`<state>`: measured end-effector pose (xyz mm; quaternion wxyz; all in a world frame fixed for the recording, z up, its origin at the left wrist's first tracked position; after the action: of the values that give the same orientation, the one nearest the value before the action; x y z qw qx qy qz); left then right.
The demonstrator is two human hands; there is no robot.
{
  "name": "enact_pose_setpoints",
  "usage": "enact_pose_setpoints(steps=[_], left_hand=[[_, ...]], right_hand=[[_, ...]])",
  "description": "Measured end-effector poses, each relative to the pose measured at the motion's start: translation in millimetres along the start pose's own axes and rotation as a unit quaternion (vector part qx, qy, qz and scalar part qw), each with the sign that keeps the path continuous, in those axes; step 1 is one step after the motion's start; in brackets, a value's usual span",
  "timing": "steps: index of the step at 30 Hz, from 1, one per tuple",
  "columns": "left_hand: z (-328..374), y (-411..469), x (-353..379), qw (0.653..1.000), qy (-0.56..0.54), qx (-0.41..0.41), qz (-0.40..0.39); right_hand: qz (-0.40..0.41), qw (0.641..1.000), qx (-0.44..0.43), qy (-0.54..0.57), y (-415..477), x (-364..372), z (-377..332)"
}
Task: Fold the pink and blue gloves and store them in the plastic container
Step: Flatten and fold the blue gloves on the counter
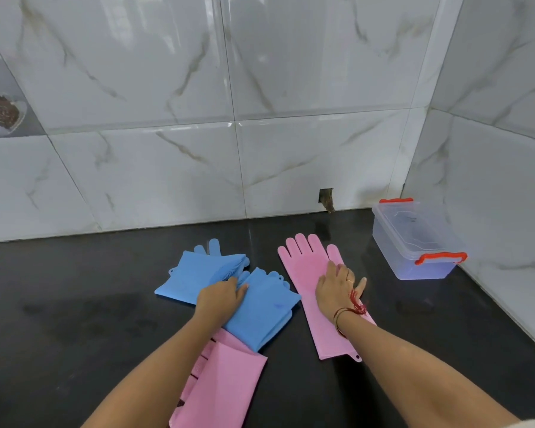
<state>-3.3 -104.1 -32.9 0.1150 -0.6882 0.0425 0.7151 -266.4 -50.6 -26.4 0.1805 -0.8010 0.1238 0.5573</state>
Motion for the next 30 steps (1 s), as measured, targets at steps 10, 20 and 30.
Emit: enact_pose_setpoints(steps=[10,20,30], left_hand=[[-23.4,7.9,6.9,0.943,-0.319,-0.050,-0.082],[-7.8,-28.3,19.5,0.629,-0.732,-0.172,-0.200],[16.7,-44.7,-12.7,0.459,-0.857,-0.161,-0.170]], right_hand=[[0.054,0.983,-0.167,0.047,-9.3,-0.9,-42.4],[-0.176,0.937,-0.200,0.226,-20.9,19.4,-86.2],[-0.402,0.746,-0.459,0.267,-137.3,-56.0,-110.8]])
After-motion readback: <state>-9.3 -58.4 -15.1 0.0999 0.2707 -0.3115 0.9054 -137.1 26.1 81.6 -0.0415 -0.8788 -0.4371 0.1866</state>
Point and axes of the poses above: each hand's wrist, its own y-axis towards the middle knuckle, its own x-axis out of the palm, z = x × y, the point moved 9 cm from there along y, towards the middle knuckle, and after that the axes turned 10 degrees about -z, right-handed, at the moved point
